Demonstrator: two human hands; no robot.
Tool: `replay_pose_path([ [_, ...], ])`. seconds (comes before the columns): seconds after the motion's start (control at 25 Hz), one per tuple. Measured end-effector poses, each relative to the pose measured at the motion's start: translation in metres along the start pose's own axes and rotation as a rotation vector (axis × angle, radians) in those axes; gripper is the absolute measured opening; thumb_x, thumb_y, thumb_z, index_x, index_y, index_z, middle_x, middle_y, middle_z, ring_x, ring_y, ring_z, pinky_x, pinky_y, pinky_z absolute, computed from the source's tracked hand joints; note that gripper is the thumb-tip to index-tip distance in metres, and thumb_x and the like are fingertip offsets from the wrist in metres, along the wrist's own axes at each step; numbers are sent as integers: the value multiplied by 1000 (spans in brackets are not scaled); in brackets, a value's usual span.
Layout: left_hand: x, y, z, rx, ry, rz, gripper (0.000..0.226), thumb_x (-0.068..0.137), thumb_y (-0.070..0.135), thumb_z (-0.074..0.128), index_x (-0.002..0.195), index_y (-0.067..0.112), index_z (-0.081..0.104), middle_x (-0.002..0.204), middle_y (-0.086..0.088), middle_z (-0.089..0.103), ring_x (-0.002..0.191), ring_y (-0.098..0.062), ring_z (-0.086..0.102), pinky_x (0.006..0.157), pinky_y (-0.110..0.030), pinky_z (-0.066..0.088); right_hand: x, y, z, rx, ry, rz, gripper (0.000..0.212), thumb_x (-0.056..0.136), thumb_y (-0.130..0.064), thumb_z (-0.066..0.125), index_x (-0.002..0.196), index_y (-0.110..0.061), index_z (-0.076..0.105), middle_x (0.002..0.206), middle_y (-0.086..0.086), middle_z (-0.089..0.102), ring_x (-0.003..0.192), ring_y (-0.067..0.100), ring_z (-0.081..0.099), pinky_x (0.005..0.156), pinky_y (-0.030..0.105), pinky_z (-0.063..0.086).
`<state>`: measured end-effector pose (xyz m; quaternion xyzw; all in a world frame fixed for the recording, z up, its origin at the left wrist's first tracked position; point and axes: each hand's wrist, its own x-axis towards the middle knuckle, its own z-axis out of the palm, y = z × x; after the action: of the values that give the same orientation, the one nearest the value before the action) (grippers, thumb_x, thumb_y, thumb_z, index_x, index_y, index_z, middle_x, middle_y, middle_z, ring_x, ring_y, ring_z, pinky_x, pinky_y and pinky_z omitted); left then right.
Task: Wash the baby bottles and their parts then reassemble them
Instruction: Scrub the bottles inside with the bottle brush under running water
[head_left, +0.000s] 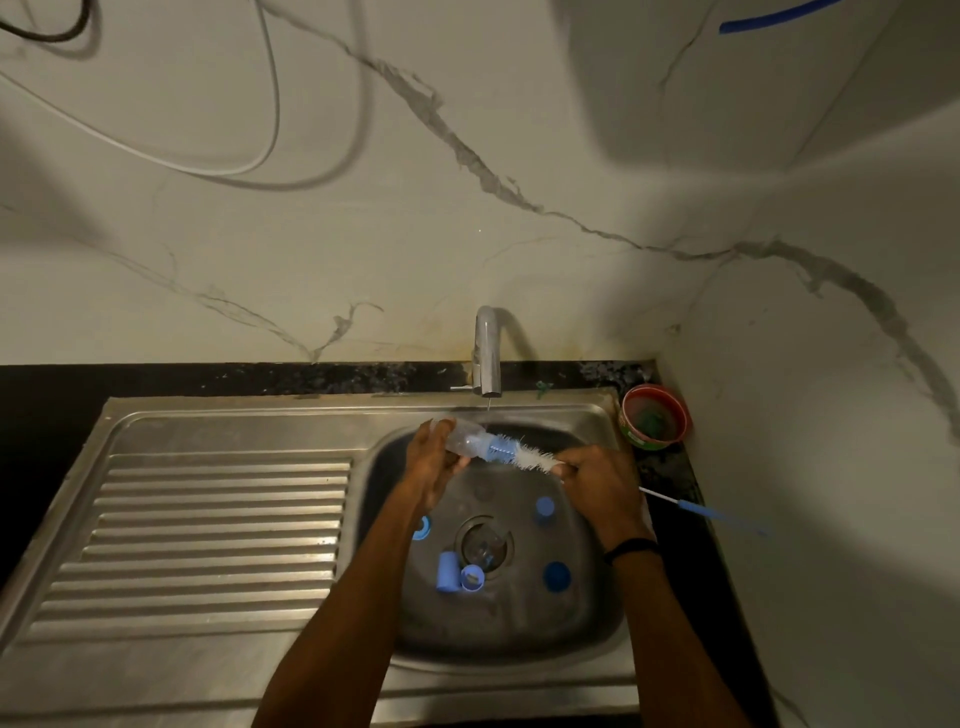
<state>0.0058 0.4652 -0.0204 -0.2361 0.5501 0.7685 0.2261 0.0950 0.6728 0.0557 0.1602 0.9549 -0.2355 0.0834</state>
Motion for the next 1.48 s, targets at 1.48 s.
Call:
replay_pose_path([
  [1.48, -6, 9, 21, -85, -35, 3, 45, 85, 27, 78, 122, 7, 62, 116, -18, 72, 103, -33, 72, 91, -46, 59, 3, -34, 29, 254, -13, 88, 24, 94, -32, 62, 73, -22, 67, 64, -5, 60, 63, 16, 59, 58, 29, 47],
])
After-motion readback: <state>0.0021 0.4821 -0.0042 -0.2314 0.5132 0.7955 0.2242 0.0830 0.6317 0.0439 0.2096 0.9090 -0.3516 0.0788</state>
